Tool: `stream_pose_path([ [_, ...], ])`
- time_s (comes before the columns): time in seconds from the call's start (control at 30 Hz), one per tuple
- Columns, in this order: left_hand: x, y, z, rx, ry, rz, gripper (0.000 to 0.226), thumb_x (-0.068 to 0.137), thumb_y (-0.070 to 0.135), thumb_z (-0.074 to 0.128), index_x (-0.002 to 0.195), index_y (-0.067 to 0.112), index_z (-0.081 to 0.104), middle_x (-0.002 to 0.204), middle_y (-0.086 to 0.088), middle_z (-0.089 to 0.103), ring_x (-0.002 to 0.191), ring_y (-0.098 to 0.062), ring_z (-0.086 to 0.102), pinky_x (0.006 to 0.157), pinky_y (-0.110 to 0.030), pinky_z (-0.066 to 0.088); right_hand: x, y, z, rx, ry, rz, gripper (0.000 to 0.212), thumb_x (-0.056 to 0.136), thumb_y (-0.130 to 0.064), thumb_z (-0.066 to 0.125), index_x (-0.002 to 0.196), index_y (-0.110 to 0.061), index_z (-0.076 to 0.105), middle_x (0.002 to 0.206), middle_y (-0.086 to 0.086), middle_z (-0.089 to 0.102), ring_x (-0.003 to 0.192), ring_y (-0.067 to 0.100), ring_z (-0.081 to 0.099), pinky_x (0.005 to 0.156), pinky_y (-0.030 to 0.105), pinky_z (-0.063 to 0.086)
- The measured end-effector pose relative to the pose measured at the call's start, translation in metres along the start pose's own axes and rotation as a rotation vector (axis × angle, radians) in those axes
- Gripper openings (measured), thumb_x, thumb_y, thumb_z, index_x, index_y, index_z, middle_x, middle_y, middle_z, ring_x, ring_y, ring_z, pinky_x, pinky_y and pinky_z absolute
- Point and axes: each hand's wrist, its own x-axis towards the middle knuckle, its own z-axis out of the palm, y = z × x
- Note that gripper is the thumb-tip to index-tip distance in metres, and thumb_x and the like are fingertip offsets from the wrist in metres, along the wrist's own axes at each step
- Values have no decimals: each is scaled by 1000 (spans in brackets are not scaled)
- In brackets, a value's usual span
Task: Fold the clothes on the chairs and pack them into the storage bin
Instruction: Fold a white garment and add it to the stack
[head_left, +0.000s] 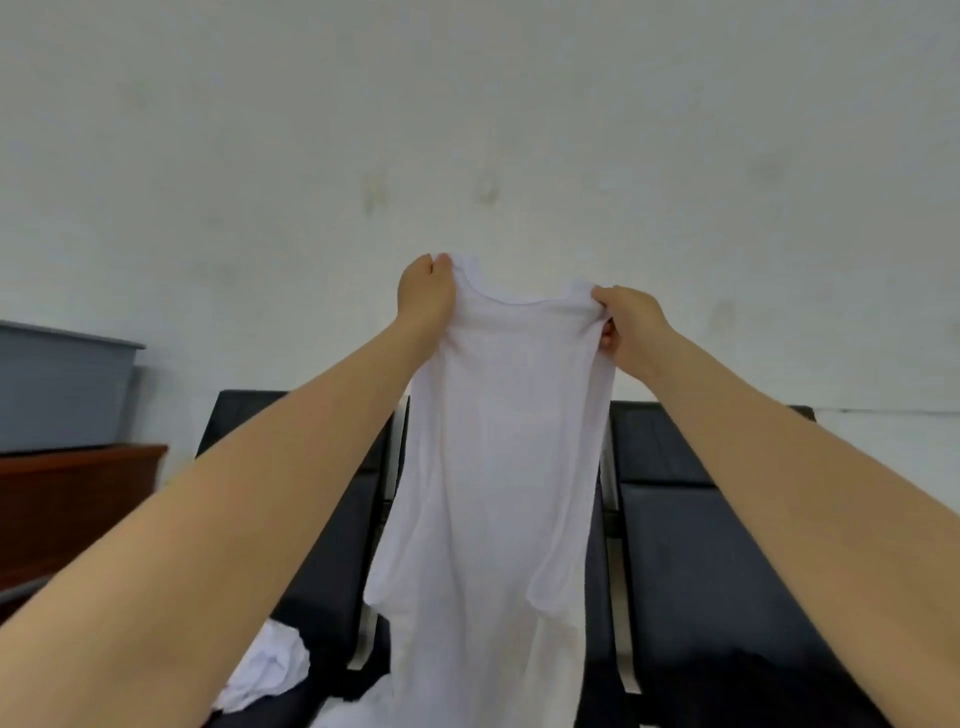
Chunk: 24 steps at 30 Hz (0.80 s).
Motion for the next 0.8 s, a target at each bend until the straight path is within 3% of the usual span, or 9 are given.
stream_pose_path([
  [0.1,-16,-47,6,32,-83,-122,25,100,21,32,90,8,51,82,1,48,81,-17,45,63,-24,35,1,43,-20,-145,23,81,28,95,-9,47,70,-18,42,61,1,34,50,11,31,35,18,26],
  [0.2,-37,-101,13,121,-220,-261,38,101,25,34,128,6,51,117,-6,55,104,-23,52,82,-29,42,3,92,-37,-267,1,174,30,96,-10,47,68,-17,40,62,3,38,48,11,34,31,16,26],
  [0.23,-45,-122,16,138,-249,-340,40,100,25,36,133,7,48,117,-6,54,103,-24,53,81,-29,43,2,113,-42,-305,-3,219,25,95,-10,47,71,-17,45,64,3,42,47,10,37,31,15,26],
  [0.33,-72,-179,18,151,-277,-583,22,95,16,41,98,9,61,78,-8,54,68,-20,51,60,-25,41,-6,171,-54,-402,20,371,9,96,-14,50,97,-10,58,75,5,56,52,12,53,36,18,33],
  [0.4,-88,-215,19,214,-328,-649,20,93,14,43,81,13,59,70,-7,51,58,-17,47,54,-23,38,-10,207,-65,-447,21,457,17,96,-17,52,108,-5,58,82,7,62,64,17,63,46,22,39],
  [0.5,-109,-271,23,299,-433,-771,16,92,15,46,89,12,62,75,-7,54,57,-15,50,52,-22,37,-10,265,-81,-447,-17,541,25,96,-17,54,117,-4,59,101,10,66,71,21,67,60,27,50],
  [0.57,-116,-301,25,348,-500,-840,14,92,13,45,83,10,55,70,-6,48,56,-16,48,47,-20,31,-7,297,-87,-441,-36,587,25,95,-12,55,118,-2,59,98,11,65,70,21,65,68,30,52],
  [0.67,-114,-339,33,389,-539,-855,13,93,13,44,85,6,52,67,-7,43,55,-17,46,40,-21,26,1,337,-87,-504,-26,641,29,92,-11,58,120,-2,58,92,12,63,64,18,59,51,25,42],
  [0.8,-99,-385,60,397,-454,-736,23,96,18,41,102,6,60,75,-11,52,71,-25,53,50,-25,39,27,386,-83,-568,73,639,28,89,-14,58,115,-2,60,72,8,53,58,18,46,42,25,32],
])
